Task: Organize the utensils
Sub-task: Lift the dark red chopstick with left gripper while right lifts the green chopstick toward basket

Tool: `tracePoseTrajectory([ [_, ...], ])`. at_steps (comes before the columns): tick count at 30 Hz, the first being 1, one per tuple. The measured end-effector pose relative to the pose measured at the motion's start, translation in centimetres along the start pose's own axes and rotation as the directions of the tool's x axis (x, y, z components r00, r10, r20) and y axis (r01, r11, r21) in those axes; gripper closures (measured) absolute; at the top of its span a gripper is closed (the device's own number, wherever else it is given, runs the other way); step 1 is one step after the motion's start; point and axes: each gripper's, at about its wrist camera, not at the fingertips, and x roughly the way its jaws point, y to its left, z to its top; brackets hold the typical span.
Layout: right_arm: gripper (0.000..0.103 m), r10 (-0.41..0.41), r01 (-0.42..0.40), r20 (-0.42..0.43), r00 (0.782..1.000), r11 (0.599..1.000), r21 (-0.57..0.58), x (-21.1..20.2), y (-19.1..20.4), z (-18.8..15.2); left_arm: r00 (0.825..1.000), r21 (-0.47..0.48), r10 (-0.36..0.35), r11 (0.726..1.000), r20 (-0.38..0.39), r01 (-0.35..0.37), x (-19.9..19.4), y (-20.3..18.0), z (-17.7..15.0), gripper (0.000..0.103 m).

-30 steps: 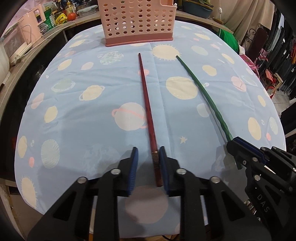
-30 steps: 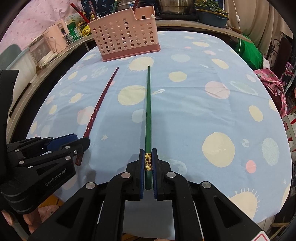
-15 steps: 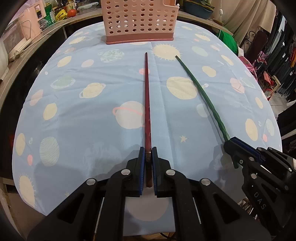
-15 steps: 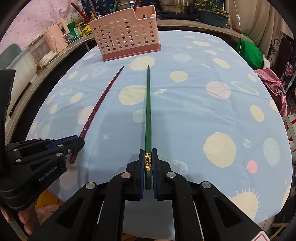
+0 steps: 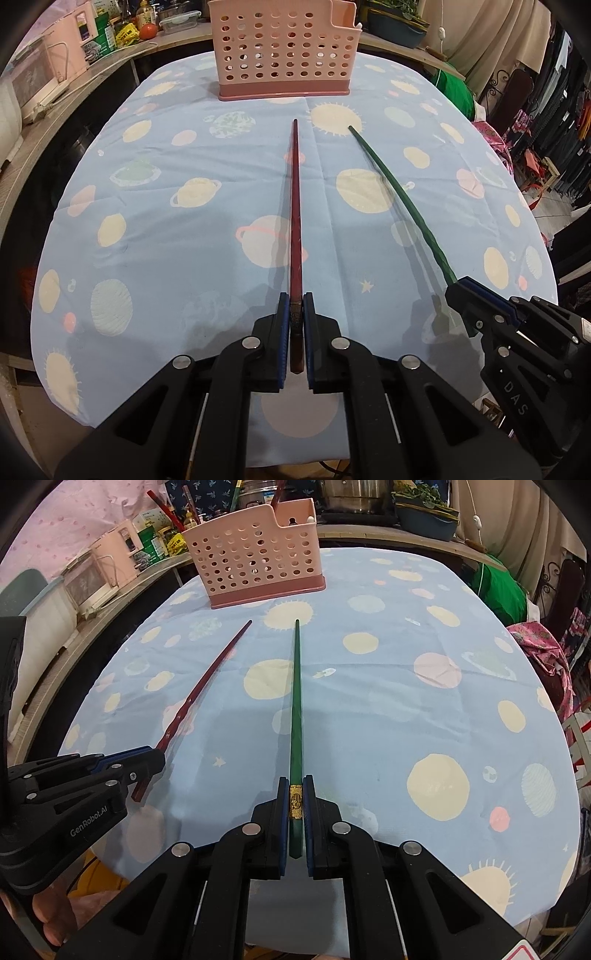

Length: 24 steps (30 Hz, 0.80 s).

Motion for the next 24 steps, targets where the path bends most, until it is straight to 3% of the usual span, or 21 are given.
tracePoseTrajectory([
  [24, 0.096, 0.019, -0.019, 0.021, 1.0, 1.0, 0.005, -0.7, 0.2, 0.6, 0.999, -0.055, -0.006, 0.998, 0.036, 0.008, -1.6, 1.9, 0.9, 0.096],
])
